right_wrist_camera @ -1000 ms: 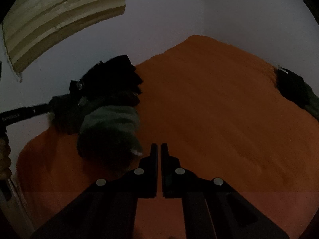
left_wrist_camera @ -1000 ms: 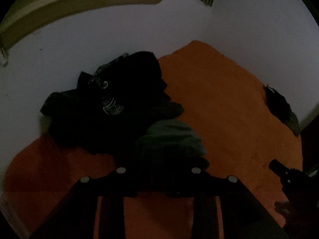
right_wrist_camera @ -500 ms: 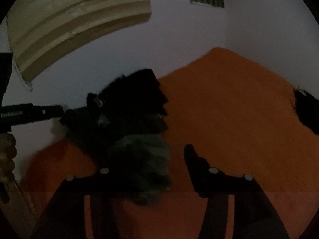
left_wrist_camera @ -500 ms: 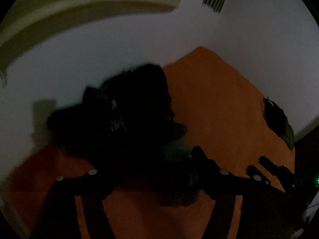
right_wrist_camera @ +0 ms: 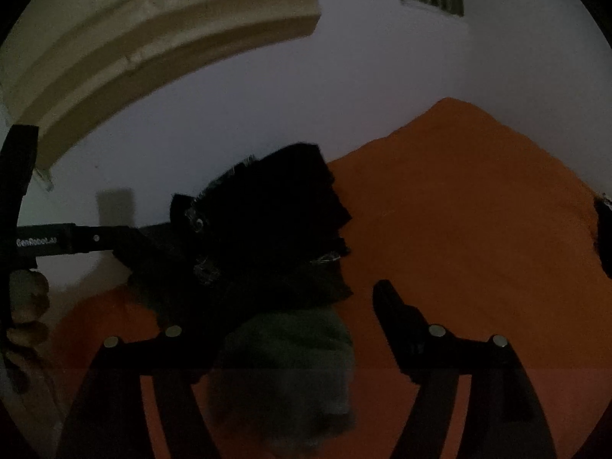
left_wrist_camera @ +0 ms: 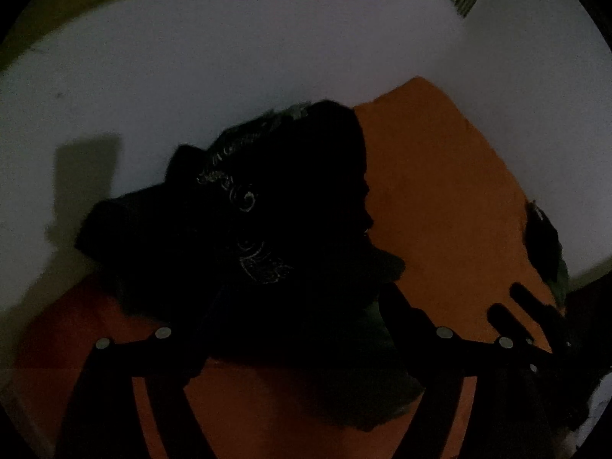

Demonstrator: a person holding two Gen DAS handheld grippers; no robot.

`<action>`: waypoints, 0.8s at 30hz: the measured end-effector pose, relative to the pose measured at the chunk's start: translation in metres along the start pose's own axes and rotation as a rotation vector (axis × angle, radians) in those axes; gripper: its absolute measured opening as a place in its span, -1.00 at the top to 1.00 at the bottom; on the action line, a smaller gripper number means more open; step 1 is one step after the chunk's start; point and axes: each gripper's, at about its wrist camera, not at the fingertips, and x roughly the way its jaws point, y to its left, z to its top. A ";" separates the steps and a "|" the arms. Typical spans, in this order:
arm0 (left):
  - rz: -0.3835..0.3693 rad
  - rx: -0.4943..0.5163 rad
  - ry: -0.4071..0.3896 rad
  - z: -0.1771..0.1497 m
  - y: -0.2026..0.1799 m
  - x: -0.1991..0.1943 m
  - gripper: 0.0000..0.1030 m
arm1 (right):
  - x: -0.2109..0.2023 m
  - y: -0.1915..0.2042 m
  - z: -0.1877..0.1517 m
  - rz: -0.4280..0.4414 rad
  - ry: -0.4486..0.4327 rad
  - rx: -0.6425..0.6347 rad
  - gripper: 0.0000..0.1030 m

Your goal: Fold clothes

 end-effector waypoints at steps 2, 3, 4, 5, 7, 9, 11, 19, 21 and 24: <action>-0.014 -0.006 0.019 0.006 0.011 0.016 -0.58 | 0.027 0.001 0.003 0.012 0.025 -0.001 -0.42; -0.021 -0.009 0.029 0.010 0.017 0.025 -0.57 | 0.039 0.002 0.004 0.018 0.033 0.000 -0.42; -0.022 -0.014 0.043 0.012 0.021 0.034 -0.55 | 0.053 0.003 0.006 0.023 0.045 0.000 -0.42; -0.020 -0.021 0.060 0.013 0.025 0.044 -0.55 | 0.070 0.005 0.008 0.028 0.061 -0.002 -0.42; -0.016 -0.034 0.094 0.015 0.032 0.063 -0.55 | 0.108 0.008 0.013 0.038 0.100 0.003 -0.42; -0.012 -0.047 0.127 0.018 0.040 0.083 -0.55 | 0.142 0.007 0.017 0.062 0.149 0.045 -0.42; -0.018 -0.068 0.144 0.019 0.046 0.096 -0.55 | 0.179 0.005 0.019 0.094 0.211 0.119 -0.42; 0.014 -0.095 0.130 0.031 0.052 0.117 -0.55 | 0.248 0.003 0.021 0.089 0.286 0.191 0.35; 0.018 -0.117 0.117 0.034 0.050 0.116 -0.55 | 0.237 -0.001 0.027 0.061 0.231 0.198 0.64; -0.003 -0.166 0.106 0.036 0.042 0.107 -0.55 | 0.206 -0.013 0.038 0.009 0.134 0.205 0.75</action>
